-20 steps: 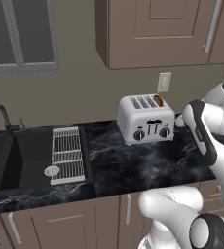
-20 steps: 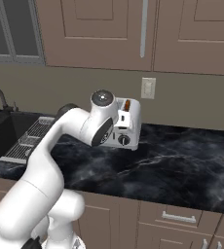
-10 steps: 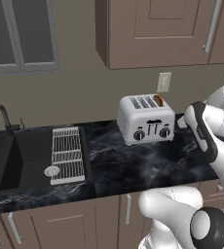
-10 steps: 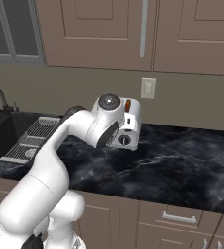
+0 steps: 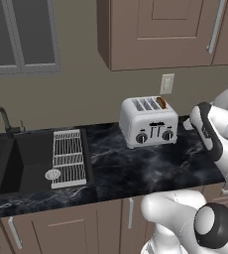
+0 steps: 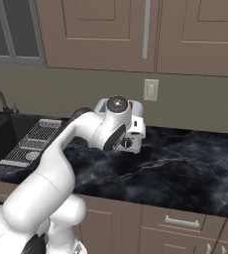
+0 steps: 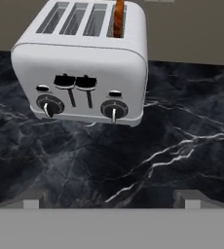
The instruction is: Start the toaster. Once the lever pops up, take the bread to the plate on the dining counter.
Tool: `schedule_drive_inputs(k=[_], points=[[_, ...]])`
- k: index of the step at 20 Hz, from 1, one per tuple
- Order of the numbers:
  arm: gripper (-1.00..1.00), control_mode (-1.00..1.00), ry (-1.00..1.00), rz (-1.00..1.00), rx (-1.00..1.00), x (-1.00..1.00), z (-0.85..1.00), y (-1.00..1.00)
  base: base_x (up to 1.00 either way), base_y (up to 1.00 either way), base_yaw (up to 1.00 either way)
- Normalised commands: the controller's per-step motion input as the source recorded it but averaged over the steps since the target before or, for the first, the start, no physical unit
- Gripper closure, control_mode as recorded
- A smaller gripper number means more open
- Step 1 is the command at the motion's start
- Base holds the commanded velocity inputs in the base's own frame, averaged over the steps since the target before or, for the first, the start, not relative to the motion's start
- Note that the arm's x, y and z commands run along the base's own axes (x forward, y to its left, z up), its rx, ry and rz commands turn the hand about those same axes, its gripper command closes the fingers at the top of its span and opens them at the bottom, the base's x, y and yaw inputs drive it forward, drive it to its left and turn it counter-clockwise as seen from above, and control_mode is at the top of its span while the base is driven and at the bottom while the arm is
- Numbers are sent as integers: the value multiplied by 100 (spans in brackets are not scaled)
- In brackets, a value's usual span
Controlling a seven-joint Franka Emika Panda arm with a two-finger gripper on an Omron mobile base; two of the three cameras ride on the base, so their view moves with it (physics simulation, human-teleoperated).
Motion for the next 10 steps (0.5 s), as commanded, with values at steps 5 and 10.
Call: schedule_drive_inputs(k=[5, 10], points=[[-100, -100, 0, 0, 0, 8, -6, -1, 0, 0, 0], [-100, -100, 0, 0, 0, 16, -8, 0, 0, 0, 0]])
